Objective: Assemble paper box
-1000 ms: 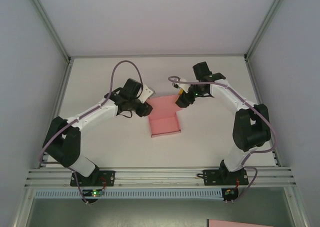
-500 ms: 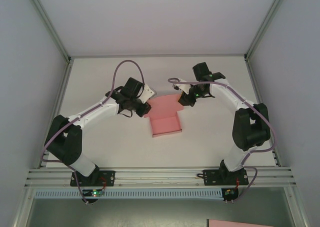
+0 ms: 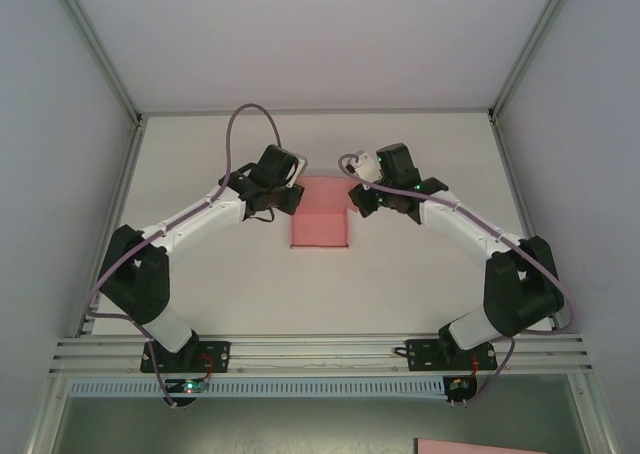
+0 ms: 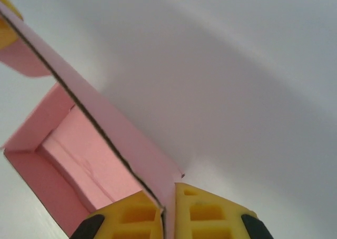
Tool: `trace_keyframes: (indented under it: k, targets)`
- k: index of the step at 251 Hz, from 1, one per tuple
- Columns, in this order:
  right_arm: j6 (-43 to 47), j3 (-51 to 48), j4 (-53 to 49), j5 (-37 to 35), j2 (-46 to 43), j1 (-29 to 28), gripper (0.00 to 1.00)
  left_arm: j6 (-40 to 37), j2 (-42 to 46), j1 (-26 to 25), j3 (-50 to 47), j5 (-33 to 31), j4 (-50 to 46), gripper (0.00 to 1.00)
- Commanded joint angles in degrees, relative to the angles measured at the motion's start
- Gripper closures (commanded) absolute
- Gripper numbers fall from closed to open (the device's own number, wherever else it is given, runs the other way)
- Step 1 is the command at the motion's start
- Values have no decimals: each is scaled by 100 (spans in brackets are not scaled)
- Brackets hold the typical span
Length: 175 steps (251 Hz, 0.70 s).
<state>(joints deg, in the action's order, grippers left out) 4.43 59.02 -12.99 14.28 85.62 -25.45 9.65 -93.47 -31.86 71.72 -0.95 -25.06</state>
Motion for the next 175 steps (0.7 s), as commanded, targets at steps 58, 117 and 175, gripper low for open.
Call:
trace_keyframes:
  k: [58,117,175]
  targets:
    - [-4048,-634,2699,-1564,-32,-706,100,2008,-576,-368,167,-864,816,96]
    - [-4433,-1027,3323,-1921,-158,-1014,100,2252,-551,-603,-101,-926,1028,91]
    - [-3771,-1905,4029,-2132,-280,-1491,100,2770,-44,-601,-965,-844,1936,91]
